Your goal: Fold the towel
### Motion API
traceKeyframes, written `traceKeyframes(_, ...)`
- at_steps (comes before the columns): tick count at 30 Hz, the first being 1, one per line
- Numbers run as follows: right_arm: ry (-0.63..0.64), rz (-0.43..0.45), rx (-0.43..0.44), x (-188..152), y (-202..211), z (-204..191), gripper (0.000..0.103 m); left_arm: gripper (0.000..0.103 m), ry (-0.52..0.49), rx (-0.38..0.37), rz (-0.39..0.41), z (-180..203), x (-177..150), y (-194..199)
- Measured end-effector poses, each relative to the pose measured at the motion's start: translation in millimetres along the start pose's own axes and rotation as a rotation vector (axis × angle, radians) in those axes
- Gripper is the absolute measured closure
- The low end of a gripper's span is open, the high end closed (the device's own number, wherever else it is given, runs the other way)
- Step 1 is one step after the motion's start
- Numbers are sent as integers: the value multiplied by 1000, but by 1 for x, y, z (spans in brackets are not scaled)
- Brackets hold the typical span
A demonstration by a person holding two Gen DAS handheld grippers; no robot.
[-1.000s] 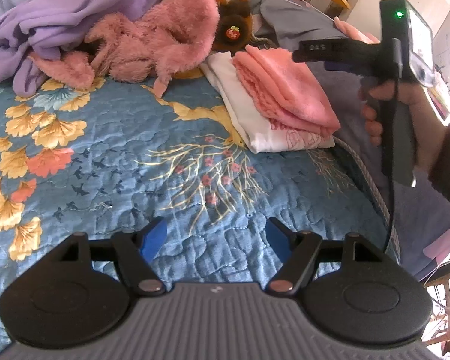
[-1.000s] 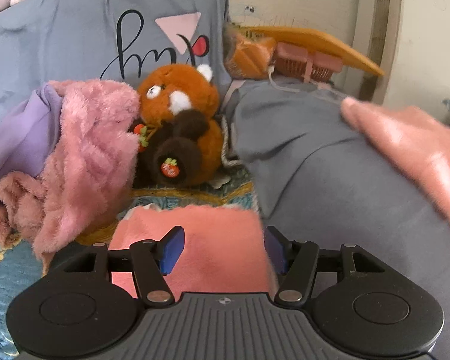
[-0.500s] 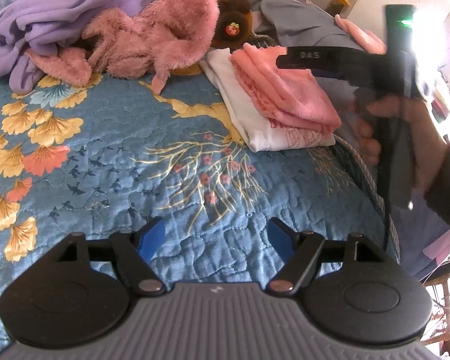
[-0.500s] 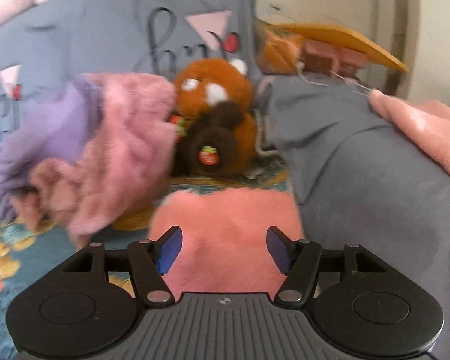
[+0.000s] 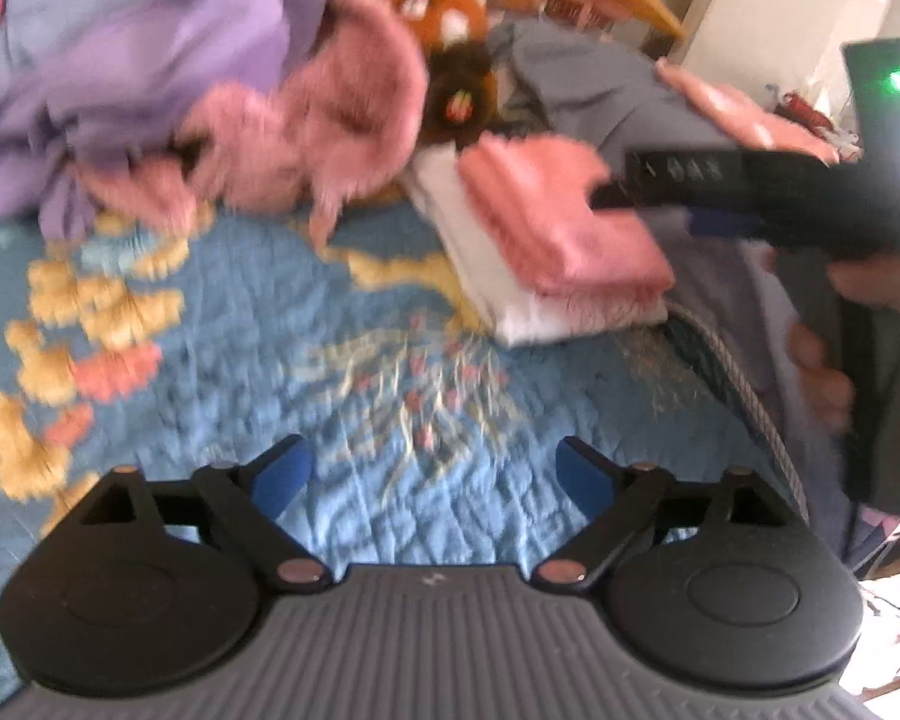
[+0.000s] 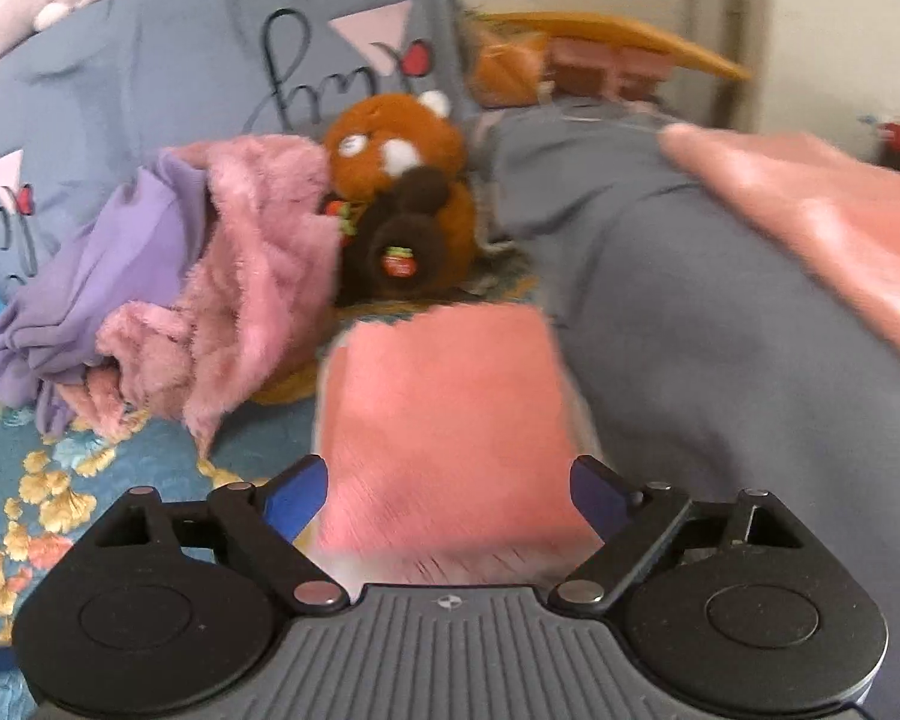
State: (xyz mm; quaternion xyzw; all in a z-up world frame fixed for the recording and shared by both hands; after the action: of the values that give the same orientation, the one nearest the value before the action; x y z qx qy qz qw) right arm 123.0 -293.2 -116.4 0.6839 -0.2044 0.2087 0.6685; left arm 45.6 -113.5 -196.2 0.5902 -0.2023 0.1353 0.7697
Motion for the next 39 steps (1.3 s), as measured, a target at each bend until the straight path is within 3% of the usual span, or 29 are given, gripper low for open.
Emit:
traceKeyframes(3, -49, -31, 33, -17, 28, 10, 6, 7, -42, 43, 54, 11, 2, 19)
traceKeyframes(8, -20, -94, 46, -37, 59, 13, 4, 4, -19, 45, 98, 18, 8, 52)
traceKeyframes(12, 20, -84, -11, -45, 80, 10, 4, 4, -29, 109, 133, 31, 16, 78)
traceKeyframes(20, 20, -42, 60, -51, 119, 15, 4, 0, -76, 141, 200, 71, 29, 127)
traceKeyframes(27, 1, -30, 69, -48, 136, 23, 4, 0, -107, 192, 234, 99, 39, 155)
traceKeyframes(39, 23, -3, 53, -49, 143, 12, 5, 0, -95, 218, 265, 105, 44, 178)
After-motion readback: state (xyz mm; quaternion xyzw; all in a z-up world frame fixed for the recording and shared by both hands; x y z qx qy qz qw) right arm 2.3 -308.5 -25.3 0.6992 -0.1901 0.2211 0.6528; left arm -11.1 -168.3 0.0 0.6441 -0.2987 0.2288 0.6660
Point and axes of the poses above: each gripper's, at about its wrist camera, not at the fingertips, and y roughly against the way its jaws point, z to its right, x to its top, the point moved 2 cm from there along -y, roughly the way its jaws point, and after that the axes turned 14 degrees about -z, right-handed, at the moved point
